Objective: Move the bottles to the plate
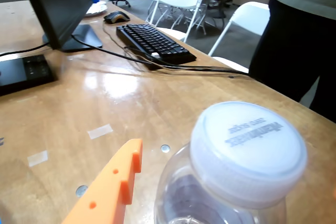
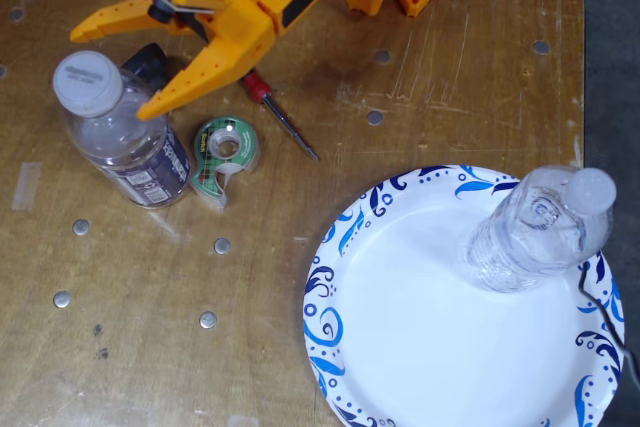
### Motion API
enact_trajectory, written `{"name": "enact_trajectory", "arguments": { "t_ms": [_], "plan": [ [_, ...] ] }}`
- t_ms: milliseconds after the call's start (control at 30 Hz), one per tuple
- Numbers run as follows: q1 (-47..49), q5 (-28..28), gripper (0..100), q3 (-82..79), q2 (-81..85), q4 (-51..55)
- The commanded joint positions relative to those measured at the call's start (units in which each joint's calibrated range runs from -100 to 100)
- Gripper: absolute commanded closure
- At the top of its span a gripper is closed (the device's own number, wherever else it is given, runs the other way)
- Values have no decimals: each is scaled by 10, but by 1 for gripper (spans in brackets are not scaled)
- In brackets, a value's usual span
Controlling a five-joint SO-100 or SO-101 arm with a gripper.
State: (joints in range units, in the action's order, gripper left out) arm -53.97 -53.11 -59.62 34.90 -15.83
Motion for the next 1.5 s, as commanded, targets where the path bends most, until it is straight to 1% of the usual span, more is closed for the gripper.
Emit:
{"name": "enact_trajectory", "arguments": {
  "t_ms": [0,400,1000,1300,1467],
  "plan": [
    [-4,3,62,13,-17,-42],
    [-18,2,62,74,-97,-57],
    [-28,-1,62,116,-109,-48],
    [-29,-1,62,150,-169,-58],
    [-25,-2,62,149,-170,-58]
  ]
}}
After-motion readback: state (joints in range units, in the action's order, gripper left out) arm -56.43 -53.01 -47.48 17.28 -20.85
